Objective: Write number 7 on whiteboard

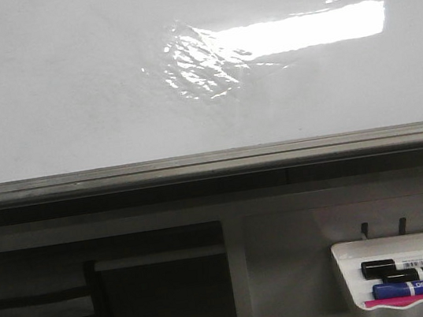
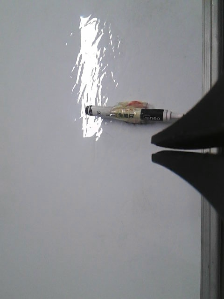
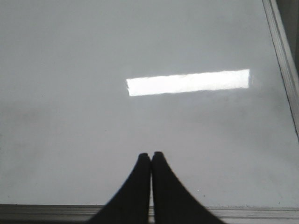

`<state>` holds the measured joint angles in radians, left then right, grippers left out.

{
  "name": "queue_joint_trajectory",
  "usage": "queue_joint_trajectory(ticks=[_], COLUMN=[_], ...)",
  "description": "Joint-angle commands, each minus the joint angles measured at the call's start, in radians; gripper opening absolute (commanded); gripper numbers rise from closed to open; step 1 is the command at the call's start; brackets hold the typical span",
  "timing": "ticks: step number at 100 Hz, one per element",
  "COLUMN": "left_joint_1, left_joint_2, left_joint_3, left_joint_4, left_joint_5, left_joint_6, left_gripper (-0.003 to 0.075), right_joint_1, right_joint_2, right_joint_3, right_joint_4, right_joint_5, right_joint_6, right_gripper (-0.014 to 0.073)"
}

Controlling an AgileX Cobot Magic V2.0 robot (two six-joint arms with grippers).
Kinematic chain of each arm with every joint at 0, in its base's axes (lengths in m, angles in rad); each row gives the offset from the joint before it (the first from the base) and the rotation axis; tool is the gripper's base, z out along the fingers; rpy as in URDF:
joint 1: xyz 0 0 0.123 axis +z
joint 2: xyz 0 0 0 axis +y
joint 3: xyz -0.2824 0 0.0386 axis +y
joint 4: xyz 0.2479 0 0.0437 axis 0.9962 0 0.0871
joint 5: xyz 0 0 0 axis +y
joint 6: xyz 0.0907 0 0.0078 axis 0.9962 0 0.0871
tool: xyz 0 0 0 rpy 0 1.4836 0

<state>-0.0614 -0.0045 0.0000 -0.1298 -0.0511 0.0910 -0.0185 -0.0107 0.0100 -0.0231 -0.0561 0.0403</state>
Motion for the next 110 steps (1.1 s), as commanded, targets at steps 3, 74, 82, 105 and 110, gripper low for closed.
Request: queue_joint_trajectory(ticks=[3, 74, 82, 105, 110], left_joint_1=[0.002, 0.002, 0.002, 0.002, 0.002], left_joint_2=[-0.029, 0.007, 0.051, 0.255, 0.314], left_joint_3=[0.035, -0.100, -0.173, -0.386, -0.431], left_joint_4=[0.000, -0.112, -0.112, -0.109, -0.109], left_joint_5=[-0.078, 0.089, 0.136, 0.272, 0.304], left_joint_6=[-0.010, -0.010, -0.010, -0.008, -0.008], left_gripper=[-0.0020, -0.0020, -0.0020, -0.0020, -0.0020], right_joint_1=[-0.008, -0.006, -0.006, -0.006, -0.006], right_joint_2=[-0.020, 0.044, 0.097, 0.314, 0.360], right_joint_3=[0.029, -0.185, -0.254, -0.465, -0.514], right_joint_4=[0.001, 0.008, 0.008, 0.008, 0.008], right_joint_5=[-0.076, 0.284, 0.310, 0.428, 0.466], right_joint_6=[-0.006, -0.006, -0.008, -0.040, -0.067], right_gripper=[-0.0071, -0.0071, -0.0071, -0.0071, -0.0071])
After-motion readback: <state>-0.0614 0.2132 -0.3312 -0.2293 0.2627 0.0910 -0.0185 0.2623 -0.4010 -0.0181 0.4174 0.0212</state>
